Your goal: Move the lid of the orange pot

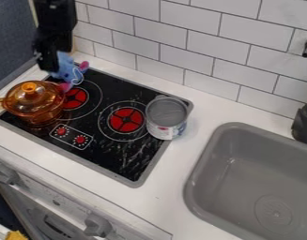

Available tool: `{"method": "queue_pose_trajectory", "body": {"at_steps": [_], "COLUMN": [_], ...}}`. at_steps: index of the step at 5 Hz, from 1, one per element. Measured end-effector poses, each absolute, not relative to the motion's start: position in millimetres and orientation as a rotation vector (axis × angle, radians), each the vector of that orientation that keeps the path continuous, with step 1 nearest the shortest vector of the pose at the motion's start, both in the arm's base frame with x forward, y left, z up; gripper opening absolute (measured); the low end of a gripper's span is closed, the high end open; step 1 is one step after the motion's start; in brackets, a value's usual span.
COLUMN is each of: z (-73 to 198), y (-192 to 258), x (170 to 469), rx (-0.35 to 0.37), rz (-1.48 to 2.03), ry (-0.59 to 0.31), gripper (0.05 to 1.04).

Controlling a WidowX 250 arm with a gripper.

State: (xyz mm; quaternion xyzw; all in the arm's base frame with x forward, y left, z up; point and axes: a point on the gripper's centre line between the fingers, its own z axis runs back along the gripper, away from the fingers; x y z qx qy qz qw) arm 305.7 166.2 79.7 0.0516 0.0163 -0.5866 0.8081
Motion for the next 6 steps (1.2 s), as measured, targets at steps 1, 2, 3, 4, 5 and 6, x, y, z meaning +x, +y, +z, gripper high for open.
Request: {"method": "queue_pose_trajectory", "body": {"at_steps": [1,2,3,4,5,6], "z": [74.8,70.3,63.8,53.0,43.4,40.9], "y": [170.1,185.4,194.1,198.8,198.0,198.7], "x": [289.2,278.9,272.9,269.6,265.5,267.3], "rx": [0.077,0.092,0.102,0.114,0.092,0.084], "rz": [-1.212,-1.171,-1.148,-1.127,-1.124,-1.125], "ry": [0.022,0.031,0.041,0.081,0.099,0.103], "gripper": [1.001,1.001,1.001,1.001,1.001,0.948]}}
